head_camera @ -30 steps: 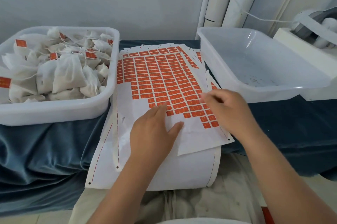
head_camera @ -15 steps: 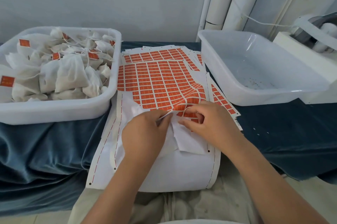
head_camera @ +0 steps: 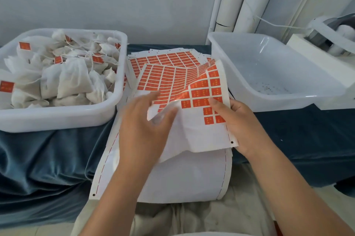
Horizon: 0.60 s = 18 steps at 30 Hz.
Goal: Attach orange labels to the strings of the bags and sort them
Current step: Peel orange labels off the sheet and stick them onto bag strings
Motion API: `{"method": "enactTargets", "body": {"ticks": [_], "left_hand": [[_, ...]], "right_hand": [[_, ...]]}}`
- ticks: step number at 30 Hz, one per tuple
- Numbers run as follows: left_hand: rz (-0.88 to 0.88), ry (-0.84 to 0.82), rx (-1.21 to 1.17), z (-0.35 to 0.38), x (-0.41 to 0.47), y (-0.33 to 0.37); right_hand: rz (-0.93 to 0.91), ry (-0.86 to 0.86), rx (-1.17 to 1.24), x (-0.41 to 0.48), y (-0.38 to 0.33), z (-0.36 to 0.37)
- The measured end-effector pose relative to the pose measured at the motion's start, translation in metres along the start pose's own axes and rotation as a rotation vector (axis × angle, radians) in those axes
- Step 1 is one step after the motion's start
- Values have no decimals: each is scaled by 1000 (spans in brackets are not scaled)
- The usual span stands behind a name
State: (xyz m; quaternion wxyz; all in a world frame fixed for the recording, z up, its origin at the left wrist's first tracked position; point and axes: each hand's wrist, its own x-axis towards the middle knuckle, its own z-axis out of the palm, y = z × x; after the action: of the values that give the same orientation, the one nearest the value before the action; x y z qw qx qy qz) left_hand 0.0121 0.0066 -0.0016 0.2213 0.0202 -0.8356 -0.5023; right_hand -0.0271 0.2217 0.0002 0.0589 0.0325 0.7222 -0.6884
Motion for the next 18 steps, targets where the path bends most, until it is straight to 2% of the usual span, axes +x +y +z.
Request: {"method": "enactTargets", "body": {"ticks": [1,2,3,4,5,6,7,8,9,10,11,14,16,18], "left_hand": [[112,73,48,-2,-3,6],[207,18,4,-5,-6,10],[242,-197,-110,-8,-8,13],[203,-524,-220,-13,-9,19],[159,-892,-200,-16,-9,23],[176,-1172,-73,-15,-10,25],[218,-1314,77,-10,-12,23],[243,-1342,222,-2,-14,19],[240,-1327,322,7,-18,16],[194,-1284,322,16,-22,16],[79,-1192,200,23,-24,14],[-381,-724,-524,33,-28,6],[-484,-420,-969,42,-30,-1],[-522,-195,-1241,44,-29,1]], "right_hand": [[18,0,35,-1,0,-1],[32,2,61,-1,0,-1],[46,0,85,0,0,-2],[62,-5,114,2,1,-3],[83,-17,148,3,2,-4],[104,-36,182,5,2,-4],[120,-55,209,6,2,-5],[136,-71,227,6,1,-7],[150,-83,244,6,0,-8],[159,-90,259,6,0,-10],[161,-95,265,6,-1,-12],[126,-85,181,7,0,-16],[109,-73,135,9,1,-17],[124,-94,125,11,3,-16]]}}
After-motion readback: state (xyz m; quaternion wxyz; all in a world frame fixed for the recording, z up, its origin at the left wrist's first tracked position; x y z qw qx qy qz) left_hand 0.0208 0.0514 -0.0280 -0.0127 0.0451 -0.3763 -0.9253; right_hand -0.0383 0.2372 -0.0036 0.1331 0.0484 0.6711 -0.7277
